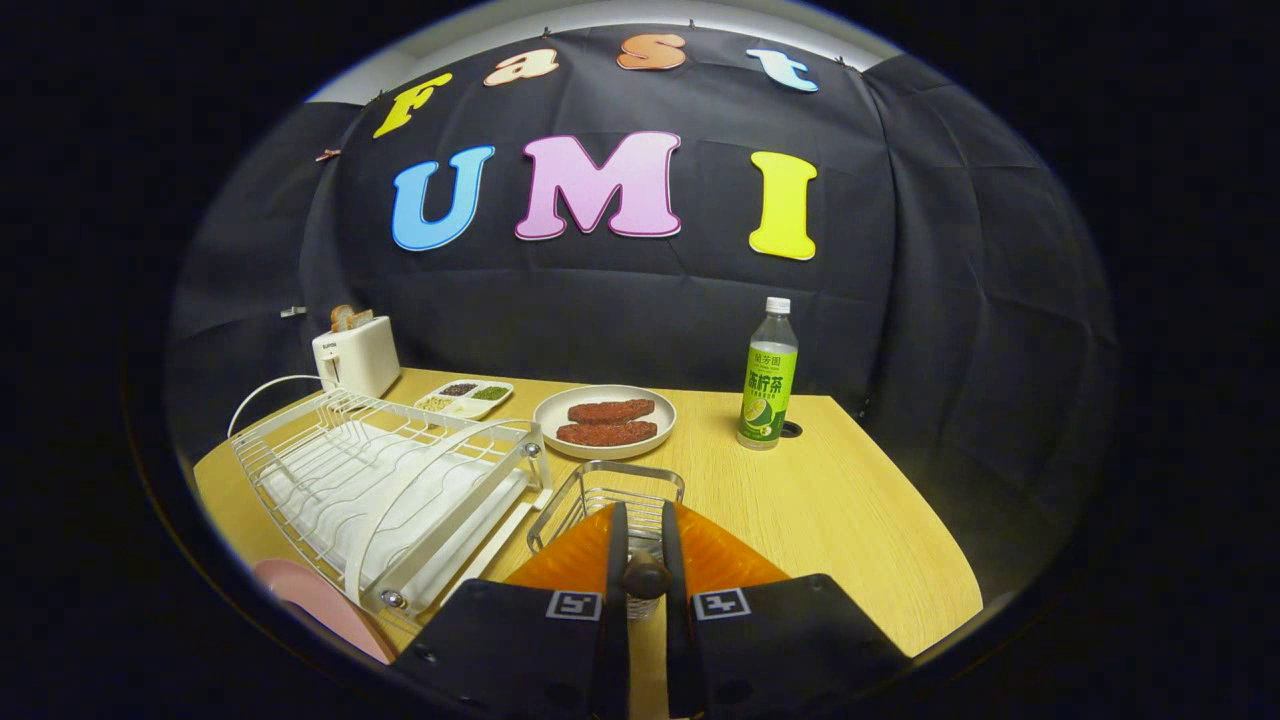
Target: Take the plate from the dish rack, then take the spoon from the basket and place it into the plate.
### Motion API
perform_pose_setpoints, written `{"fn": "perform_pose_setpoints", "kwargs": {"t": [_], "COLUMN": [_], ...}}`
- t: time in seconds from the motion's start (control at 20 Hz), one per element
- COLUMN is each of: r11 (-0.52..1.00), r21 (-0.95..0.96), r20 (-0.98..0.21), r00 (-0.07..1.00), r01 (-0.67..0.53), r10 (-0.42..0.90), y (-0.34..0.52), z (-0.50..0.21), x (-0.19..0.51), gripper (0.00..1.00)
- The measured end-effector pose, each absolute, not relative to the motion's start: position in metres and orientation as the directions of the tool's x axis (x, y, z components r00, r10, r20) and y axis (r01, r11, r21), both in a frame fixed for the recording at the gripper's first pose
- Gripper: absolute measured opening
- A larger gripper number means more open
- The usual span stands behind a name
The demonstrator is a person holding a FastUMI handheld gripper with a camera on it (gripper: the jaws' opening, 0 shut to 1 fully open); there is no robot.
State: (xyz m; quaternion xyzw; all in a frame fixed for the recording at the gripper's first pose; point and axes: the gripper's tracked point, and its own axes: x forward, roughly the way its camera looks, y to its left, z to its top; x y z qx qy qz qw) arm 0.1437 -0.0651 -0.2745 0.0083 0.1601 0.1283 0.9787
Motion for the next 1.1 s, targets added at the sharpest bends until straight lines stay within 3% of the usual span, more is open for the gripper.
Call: {"fn": "perform_pose_setpoints", "kwargs": {"t": [0.35,0.7,1.1], "r11": [0.959,0.953,0.946], "r21": [0.073,0.059,0.081], "r20": [-0.313,-0.260,-0.276], "r00": [0.907,0.917,0.905], "r01": [-0.273,-0.298,-0.313], "r10": [0.282,0.303,0.323], "y": [-0.059,-0.055,-0.029], "z": [-0.260,-0.197,-0.132], "x": [0.148,0.157,0.112], "gripper": [0.13,0.13,0.13]}}
